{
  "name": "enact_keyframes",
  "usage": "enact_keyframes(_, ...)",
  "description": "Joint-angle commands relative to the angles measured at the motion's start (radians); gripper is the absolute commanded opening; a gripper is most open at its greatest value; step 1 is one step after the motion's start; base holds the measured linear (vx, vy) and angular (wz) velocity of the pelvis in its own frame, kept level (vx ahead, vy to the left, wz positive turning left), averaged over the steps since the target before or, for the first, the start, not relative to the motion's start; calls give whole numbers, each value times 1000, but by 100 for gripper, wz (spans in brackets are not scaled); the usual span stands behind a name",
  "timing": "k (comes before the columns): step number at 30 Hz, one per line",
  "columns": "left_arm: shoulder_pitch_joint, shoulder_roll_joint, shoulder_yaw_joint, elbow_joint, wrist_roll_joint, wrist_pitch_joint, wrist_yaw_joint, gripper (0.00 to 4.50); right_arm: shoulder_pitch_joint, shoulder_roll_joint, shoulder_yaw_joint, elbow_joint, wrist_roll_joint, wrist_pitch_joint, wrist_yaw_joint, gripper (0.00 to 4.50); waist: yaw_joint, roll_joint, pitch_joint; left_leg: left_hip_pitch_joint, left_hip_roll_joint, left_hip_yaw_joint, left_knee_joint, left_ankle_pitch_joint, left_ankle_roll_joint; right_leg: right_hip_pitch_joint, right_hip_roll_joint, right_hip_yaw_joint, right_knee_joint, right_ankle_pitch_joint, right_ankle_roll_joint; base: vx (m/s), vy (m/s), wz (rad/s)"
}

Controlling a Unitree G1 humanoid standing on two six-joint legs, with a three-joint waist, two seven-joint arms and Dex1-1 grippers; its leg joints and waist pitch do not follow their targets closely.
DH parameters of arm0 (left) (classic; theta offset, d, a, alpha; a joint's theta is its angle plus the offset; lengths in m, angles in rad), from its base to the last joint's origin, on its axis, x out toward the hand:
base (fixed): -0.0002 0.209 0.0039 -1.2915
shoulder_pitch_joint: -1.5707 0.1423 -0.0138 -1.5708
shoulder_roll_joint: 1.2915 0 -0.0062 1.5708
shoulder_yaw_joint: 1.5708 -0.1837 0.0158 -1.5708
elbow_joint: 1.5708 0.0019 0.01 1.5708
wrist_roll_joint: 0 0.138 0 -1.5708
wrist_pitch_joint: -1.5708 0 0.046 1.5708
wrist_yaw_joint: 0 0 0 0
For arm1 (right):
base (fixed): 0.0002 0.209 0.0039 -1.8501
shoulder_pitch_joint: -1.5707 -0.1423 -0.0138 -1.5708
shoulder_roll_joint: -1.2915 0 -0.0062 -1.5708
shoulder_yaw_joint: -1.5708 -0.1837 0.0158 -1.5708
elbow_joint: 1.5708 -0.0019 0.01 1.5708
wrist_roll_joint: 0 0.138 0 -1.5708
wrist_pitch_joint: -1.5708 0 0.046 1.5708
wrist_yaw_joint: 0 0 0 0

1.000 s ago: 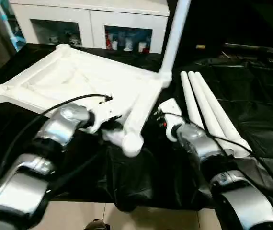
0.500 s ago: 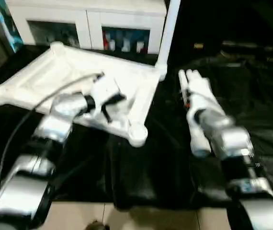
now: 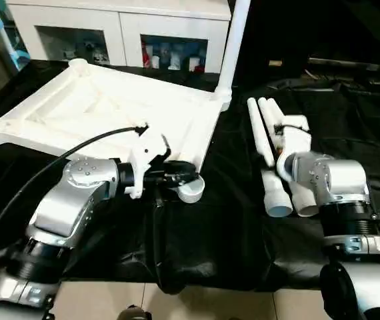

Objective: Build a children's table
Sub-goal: Pick table leg

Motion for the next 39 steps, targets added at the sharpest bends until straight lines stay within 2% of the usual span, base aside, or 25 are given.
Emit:
enact_keyframes(1,7,2,-14,-37,-2,40,4,136,-14,1,-19,8,12,39,-3,450,-2,-6,-75,18,24,-14,-63,-105,-50,47,-74,58,-72,-74,-137,0,0,0)
enact_keyframes(3,4,12,-19,-57,-3,61,5,164,-18,7,-29,7,25,68,0,450,-2,-4,-75,18,22,-14,-62,-101,-51,47,-73,58,-72,-68,-131,0,0,0)
enact_keyframes(4,4,20,-23,-66,-8,70,5,164,-19,9,-29,8,29,80,-2,450,-2,-4,-77,17,22,-14,-61,-94,-51,48,-73,58,-71,-57,-129,0,0,0)
enact_keyframes(6,4,38,-31,-84,-19,87,-2,186,-14,8,-20,12,33,108,0,450,-3,1,-77,17,20,-14,-60,-85,-54,47,-71,58,-69,-32,-133,0,0,0)
enact_keyframes(9,4,43,-39,-100,-21,108,-4,209,-7,11,-26,13,45,141,7,450,-4,-2,-78,16,19,-14,-60,-83,-53,50,-70,57,-68,-16,-137,0,0,0)
enact_keyframes(10,3,42,-40,-104,-21,113,-4,223,-4,11,-25,13,47,148,11,424,-5,-3,-79,16,20,-14,-60,-83,-53,51,-70,57,-67,-15,-140,0,0,0)
enact_keyframes(17,0,59,-57,-143,-40,156,-11,282,8,10,-12,27,58,171,22,373,-4,3,-79,18,20,-15,-60,-93,-64,49,-71,56,-69,-33,-140,0,0,0)
enact_keyframes(18,-1,63,-59,-146,-43,160,-14,290,9,9,-10,31,59,171,23,354,-5,2,-79,17,20,-15,-59,-92,-64,50,-70,56,-68,-27,-142,0,0,0)
enact_keyframes(20,-1,69,-62,-153,-47,167,-20,298,13,8,-7,39,59,171,26,343,-4,2,-80,16,19,-15,-59,-82,-62,51,-69,56,-66,-9,-144,0,0,0)
enact_keyframes(24,-1,87,-66,-162,-49,182,-39,324,15,11,-17,62,59,163,23,310,-4,2,-80,17,19,-15,-59,-91,-65,51,-71,57,-68,-28,-142,0,0,0)
enact_keyframes(32,-2,103,-86,-151,-45,184,-39,399,18,4,-13,68,53,167,21,235,-7,2,-80,19,19,-14,-58,-93,-70,51,-69,56,-67,-27,-143,0,0,0)
enact_keyframes(37,-12,92,-94,-119,-14,180,-7,434,19,-1,-29,60,54,168,10,203,-8,2,-81,20,19,-15,-58,-99,-73,52,-69,57,-68,-37,-139,0,0,0)
enact_keyframes(38,-28,62,-77,-78,14,157,52,442,19,10,-78,55,77,157,0,200,-8,-1,-80,20,19,-14,-58,-102,-71,51,-68,58,-70,-37,-137,0,0,0)
enact_keyframes(39,-31,57,-73,-72,19,151,64,447,18,15,-95,54,86,156,-2,197,-5,1,-79,23,19,-13,-58,-108,-70,49,-69,58,-72,-43,-135,0,0,0)
